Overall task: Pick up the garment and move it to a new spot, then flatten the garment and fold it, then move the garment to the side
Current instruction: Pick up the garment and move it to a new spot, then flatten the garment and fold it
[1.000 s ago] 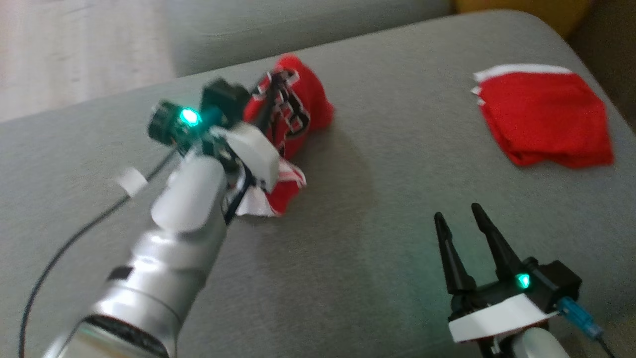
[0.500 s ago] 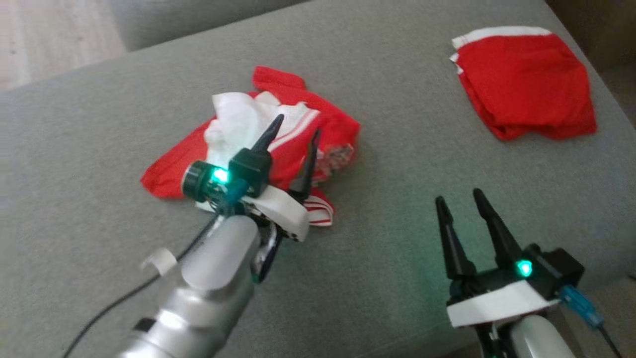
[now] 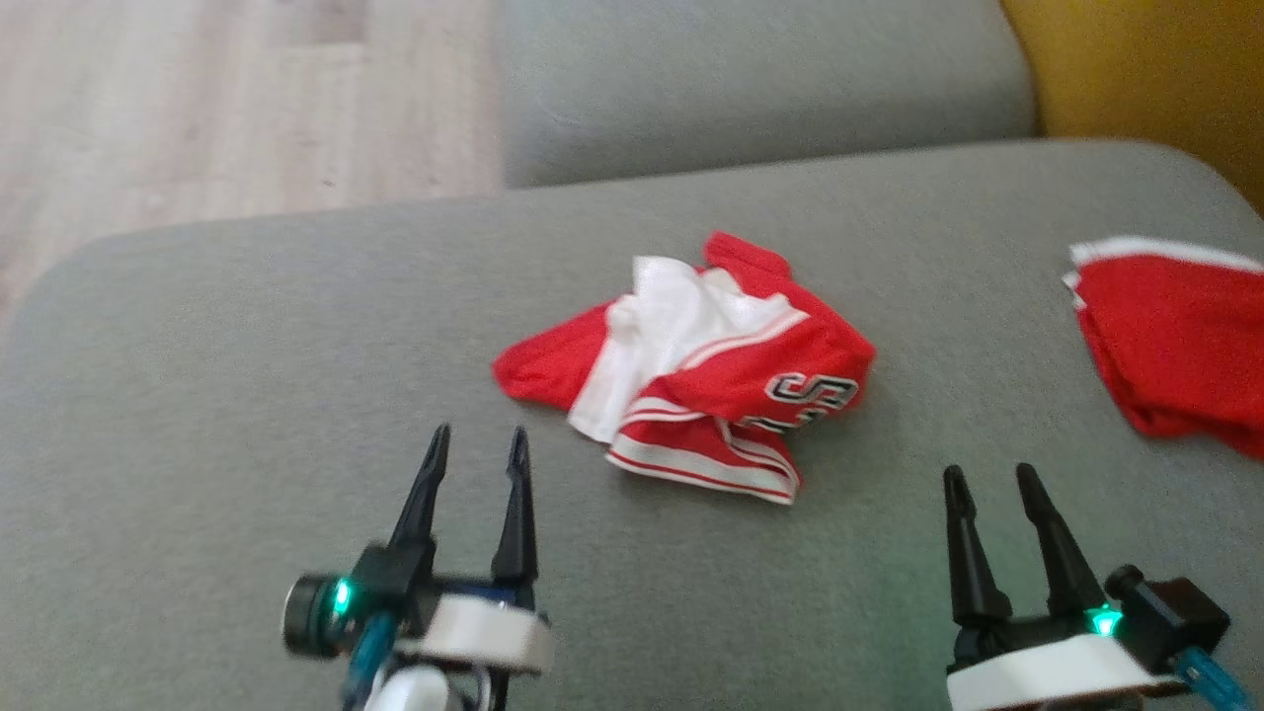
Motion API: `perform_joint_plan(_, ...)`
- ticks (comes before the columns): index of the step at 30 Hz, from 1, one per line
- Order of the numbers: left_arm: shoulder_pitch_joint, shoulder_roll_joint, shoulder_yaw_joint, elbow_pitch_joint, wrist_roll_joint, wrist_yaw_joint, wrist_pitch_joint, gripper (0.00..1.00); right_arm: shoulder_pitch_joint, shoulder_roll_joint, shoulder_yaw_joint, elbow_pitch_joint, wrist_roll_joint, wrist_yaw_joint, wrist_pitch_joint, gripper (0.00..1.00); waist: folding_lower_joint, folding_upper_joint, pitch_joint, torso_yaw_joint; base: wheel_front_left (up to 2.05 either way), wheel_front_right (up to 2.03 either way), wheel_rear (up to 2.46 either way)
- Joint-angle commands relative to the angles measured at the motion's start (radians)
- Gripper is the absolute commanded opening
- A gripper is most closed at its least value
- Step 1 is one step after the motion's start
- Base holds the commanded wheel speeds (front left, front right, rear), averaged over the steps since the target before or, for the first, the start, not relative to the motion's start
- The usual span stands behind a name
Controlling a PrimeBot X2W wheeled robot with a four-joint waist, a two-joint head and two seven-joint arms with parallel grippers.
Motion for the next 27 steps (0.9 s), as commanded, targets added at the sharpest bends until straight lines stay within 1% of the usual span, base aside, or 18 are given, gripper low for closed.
perform_joint_plan(1, 0.003, 0.004, 0.050, -0.070, 0.029, -0.002, -0.009, 1.00, -0.001, -0.005, 0.014, -0.034, -0.003, -0.001, -0.003, 1.00, 0.0003, -0.0001, -0.059, 0.069, 0.00, 0.00, 0.00)
perform_joint_plan(5, 0.097, 0.003, 0.077, -0.146, 0.085, -0.015, -0.009, 1.00, 0.026, -0.005, 0.012, -0.030, -0.023, -0.001, -0.003, 1.00, 0.0003, -0.0001, -0.074, 0.088, 0.00, 0.00, 0.00)
perform_joint_plan(7, 0.151, 0.001, 0.081, -0.180, 0.112, -0.029, -0.009, 1.00, 0.046, -0.005, 0.008, -0.030, -0.027, -0.001, -0.003, 1.00, 0.0003, -0.0001, -0.085, 0.100, 0.00, 0.00, 0.00)
perform_joint_plan(8, 0.176, 0.000, 0.077, -0.188, 0.127, -0.041, -0.009, 1.00, 0.058, -0.005, 0.006, -0.028, -0.026, -0.001, -0.003, 1.00, 0.0003, -0.0001, -0.089, 0.105, 0.00, 0.00, 0.00)
perform_joint_plan(13, 0.257, -0.005, 0.095, -0.195, 0.145, -0.066, -0.009, 1.00, 0.090, -0.005, 0.010, -0.016, -0.028, -0.001, -0.003, 1.00, 0.0003, -0.0001, -0.103, 0.117, 0.00, 0.00, 0.00)
perform_joint_plan(18, 0.282, -0.009, 0.113, -0.199, 0.155, -0.074, -0.009, 1.00, 0.099, -0.005, 0.005, -0.011, -0.028, -0.001, -0.003, 1.00, 0.0003, -0.0001, -0.114, 0.119, 0.00, 0.00, 0.00)
perform_joint_plan(27, 0.290, -0.011, 0.131, -0.193, 0.176, -0.063, -0.009, 1.00, 0.101, -0.005, 0.007, -0.007, -0.031, -0.001, -0.003, 1.00, 0.0003, -0.0001, -0.121, 0.111, 0.00, 0.00, 0.00)
